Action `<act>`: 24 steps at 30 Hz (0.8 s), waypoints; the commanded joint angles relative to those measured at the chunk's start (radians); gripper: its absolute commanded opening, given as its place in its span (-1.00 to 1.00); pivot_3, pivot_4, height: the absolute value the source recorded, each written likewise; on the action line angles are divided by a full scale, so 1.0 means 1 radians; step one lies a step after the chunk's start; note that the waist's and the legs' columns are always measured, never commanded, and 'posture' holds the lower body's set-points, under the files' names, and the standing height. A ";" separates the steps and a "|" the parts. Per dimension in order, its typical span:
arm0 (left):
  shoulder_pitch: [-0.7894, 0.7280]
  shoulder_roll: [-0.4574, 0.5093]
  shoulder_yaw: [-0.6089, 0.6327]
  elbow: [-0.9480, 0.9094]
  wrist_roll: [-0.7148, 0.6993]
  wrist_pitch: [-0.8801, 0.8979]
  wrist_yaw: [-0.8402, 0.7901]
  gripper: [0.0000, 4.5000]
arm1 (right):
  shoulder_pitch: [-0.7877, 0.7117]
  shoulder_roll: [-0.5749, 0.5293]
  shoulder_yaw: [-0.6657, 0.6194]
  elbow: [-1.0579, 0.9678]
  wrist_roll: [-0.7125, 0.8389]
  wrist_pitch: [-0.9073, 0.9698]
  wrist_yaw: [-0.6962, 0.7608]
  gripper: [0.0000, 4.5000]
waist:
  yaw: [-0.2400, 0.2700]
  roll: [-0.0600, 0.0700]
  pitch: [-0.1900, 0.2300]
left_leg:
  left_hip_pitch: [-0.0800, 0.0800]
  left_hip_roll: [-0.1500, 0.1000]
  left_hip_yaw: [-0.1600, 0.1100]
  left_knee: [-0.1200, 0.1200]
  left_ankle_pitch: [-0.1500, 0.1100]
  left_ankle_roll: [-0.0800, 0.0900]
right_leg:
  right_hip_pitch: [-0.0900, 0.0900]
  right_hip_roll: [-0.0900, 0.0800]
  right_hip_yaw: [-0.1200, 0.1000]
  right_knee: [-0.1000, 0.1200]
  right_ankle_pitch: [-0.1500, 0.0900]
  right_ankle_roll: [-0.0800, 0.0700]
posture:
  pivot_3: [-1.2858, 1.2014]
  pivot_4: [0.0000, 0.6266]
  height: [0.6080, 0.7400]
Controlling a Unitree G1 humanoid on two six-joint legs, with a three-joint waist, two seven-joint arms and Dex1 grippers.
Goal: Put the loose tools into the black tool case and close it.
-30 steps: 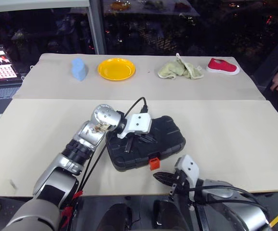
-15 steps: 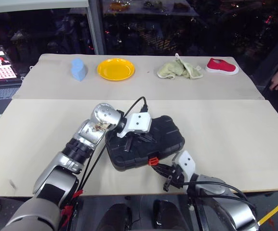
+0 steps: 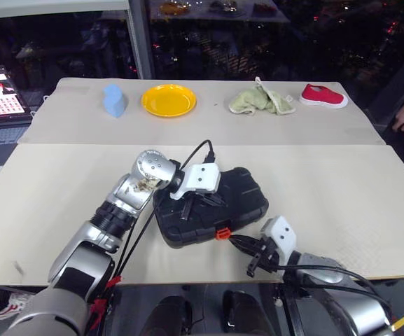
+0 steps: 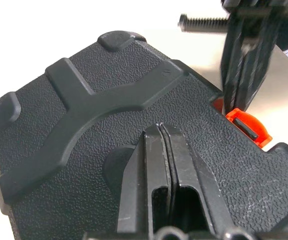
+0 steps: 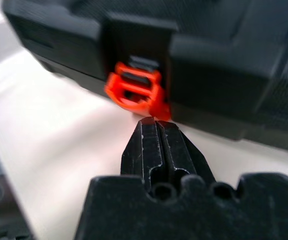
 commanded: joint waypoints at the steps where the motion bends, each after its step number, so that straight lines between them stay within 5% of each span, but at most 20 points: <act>1: 0.044 0.005 -0.066 0.042 0.058 0.008 -0.012 -1.00 | 0.044 0.050 -0.008 -0.104 0.044 0.065 -0.086 -0.34 | 0.002 0.000 -0.001 | 0.000 0.000 0.000 -0.002 0.000 0.000 | 0.000 0.000 0.000 -0.002 0.000 0.000 | 0.03 -0.52 1.00; 5: 0.043 0.003 -0.066 0.039 0.057 0.013 -0.016 -1.00 | 0.074 0.098 0.005 -0.119 0.034 0.096 -0.159 0.26 | 0.004 0.000 -0.001 | 0.000 0.000 0.000 -0.003 0.000 0.000 | 0.000 0.000 0.000 -0.004 0.001 -0.001 | 0.03 -0.52 1.00; 24: 0.016 -0.010 -0.068 0.066 0.064 -0.001 -0.028 -1.00 | 0.045 0.229 0.064 -0.052 0.061 0.128 -0.256 0.26 | 0.004 0.001 -0.001 | 0.000 0.000 0.000 -0.003 0.000 0.001 | 0.000 0.001 -0.001 -0.004 0.000 -0.001 | 0.03 -0.52 1.00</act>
